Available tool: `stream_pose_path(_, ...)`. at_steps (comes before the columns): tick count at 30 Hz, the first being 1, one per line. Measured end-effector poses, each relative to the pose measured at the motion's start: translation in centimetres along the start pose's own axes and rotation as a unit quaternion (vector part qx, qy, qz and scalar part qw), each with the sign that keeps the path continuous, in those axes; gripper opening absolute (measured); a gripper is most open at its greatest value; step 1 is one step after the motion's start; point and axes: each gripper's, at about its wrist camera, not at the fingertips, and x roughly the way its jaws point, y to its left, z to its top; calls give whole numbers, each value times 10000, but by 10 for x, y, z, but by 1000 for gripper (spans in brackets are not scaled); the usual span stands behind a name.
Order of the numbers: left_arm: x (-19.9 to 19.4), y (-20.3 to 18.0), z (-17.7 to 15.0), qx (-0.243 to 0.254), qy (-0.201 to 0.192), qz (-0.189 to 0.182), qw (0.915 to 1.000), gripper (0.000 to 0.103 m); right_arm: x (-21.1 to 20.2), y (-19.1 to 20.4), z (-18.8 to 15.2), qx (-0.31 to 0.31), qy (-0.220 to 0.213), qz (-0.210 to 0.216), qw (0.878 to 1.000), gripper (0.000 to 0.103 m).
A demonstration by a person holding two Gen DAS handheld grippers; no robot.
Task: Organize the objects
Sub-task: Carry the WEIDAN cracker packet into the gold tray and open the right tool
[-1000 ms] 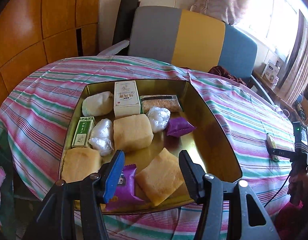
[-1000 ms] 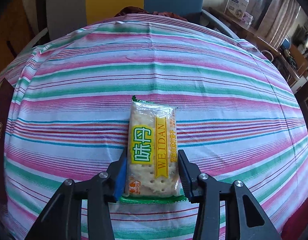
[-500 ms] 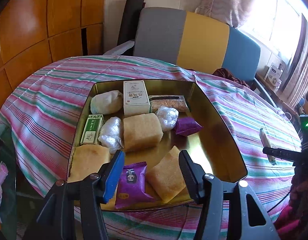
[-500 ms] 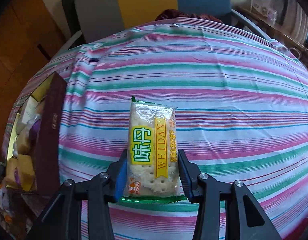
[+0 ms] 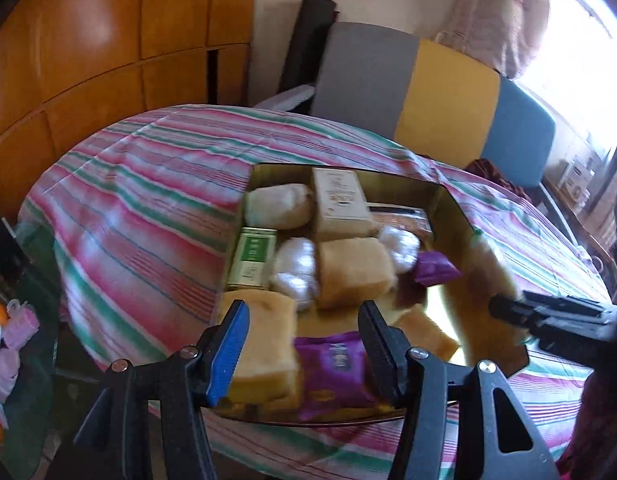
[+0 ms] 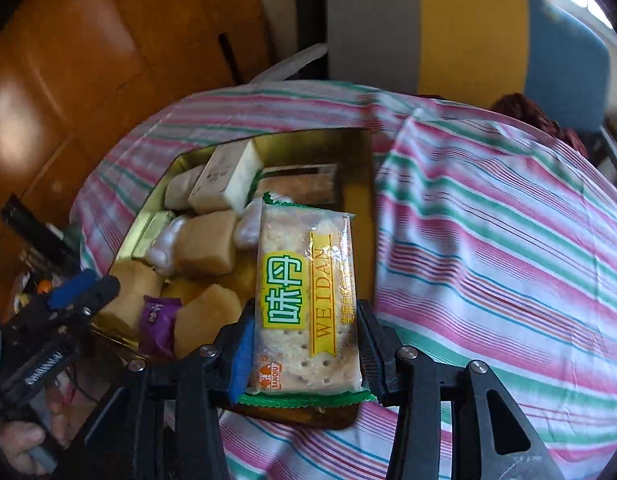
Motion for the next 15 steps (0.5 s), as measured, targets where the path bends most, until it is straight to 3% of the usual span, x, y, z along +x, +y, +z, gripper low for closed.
stream_pose_path(6, 1, 13, 0, -127, -21, 130, 9998, 57, 37, 18, -4, -399, 369, -337, 9980, 48)
stream_pose_path(11, 2, 9, 0, -44, -61, 189, 9998, 57, 39, 12, -8, -345, 311, -365, 9983, 68)
stream_pose_path(15, -1, 1, 1, 75, -148, 217, 9996, 58, 35, 10, -8, -221, 188, -283, 9992, 71)
